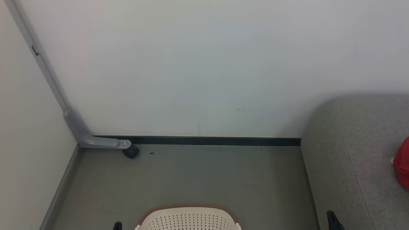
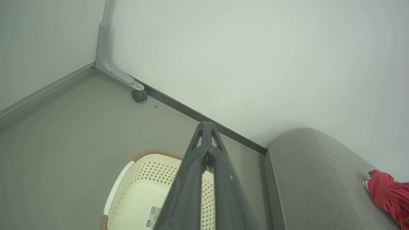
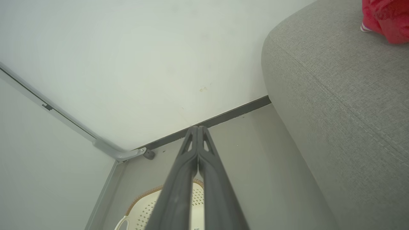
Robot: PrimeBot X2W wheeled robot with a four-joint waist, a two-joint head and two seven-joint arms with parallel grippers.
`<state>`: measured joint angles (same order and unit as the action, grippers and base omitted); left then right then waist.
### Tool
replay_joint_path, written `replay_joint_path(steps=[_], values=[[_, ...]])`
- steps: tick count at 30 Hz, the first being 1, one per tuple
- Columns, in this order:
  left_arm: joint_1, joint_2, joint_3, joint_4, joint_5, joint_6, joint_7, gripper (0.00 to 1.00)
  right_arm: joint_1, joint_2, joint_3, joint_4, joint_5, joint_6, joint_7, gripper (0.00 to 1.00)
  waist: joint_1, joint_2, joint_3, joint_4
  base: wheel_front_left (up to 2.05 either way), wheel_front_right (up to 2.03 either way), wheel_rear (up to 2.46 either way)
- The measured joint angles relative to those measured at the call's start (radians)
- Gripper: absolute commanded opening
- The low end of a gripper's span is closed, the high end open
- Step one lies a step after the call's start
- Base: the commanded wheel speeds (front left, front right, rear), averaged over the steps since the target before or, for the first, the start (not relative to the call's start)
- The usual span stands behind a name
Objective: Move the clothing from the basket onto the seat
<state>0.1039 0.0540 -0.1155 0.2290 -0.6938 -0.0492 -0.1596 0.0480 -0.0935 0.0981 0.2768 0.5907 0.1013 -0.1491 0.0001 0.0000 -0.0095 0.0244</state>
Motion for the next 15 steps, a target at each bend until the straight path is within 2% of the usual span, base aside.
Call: replay_joint_path(steps=[15], values=[[-0.040, -0.001, 0.043, 0.016, -0.186, -0.014, 0.061, 0.00, -0.023, 0.012, -0.050, 0.006, 0.206, 0.004, 0.058, 0.00, 0.0000, 0.0000, 0.002, -0.005, 0.00, 0.00, 0.00]])
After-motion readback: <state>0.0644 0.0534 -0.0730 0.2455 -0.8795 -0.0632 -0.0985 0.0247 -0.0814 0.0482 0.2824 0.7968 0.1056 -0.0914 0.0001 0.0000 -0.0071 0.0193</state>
